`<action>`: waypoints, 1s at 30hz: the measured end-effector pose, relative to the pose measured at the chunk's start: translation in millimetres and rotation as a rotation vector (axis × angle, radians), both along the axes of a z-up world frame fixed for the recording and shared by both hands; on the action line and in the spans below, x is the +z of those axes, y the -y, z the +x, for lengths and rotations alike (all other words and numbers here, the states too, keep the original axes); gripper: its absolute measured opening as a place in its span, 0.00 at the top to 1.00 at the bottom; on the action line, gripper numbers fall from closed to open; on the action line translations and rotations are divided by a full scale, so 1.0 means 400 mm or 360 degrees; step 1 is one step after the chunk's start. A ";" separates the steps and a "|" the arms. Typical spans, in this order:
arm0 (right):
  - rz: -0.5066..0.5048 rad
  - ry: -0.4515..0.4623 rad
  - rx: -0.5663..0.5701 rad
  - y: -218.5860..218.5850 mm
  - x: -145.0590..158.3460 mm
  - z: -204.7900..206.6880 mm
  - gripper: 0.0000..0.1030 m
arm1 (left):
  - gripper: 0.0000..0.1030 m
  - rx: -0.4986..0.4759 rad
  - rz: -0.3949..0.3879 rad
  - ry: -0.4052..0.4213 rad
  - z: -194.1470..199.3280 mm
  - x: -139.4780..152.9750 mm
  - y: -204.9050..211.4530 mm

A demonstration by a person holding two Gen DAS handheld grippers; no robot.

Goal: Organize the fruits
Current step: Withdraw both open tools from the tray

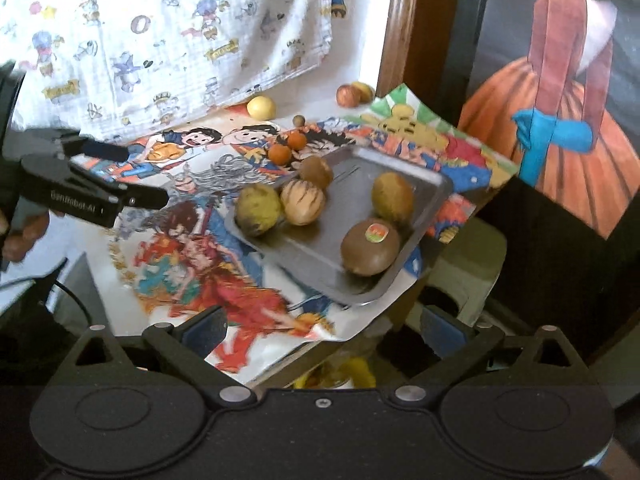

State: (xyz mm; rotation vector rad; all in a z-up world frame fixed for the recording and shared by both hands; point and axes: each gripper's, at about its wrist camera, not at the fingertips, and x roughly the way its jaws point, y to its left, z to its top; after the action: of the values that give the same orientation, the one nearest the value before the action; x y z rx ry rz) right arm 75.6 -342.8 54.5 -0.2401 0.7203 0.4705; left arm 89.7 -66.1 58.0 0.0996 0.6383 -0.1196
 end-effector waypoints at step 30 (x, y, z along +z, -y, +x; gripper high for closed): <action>0.0382 -0.0210 0.0085 -0.407 0.329 0.534 0.01 | 0.00 0.0415 0.0037 0.0141 0.108 0.090 -0.349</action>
State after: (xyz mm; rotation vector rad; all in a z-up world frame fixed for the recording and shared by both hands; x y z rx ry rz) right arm 289.0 -180.0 186.0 -0.0028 0.7800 0.6229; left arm 132.8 73.5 94.2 0.0430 0.5595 0.1434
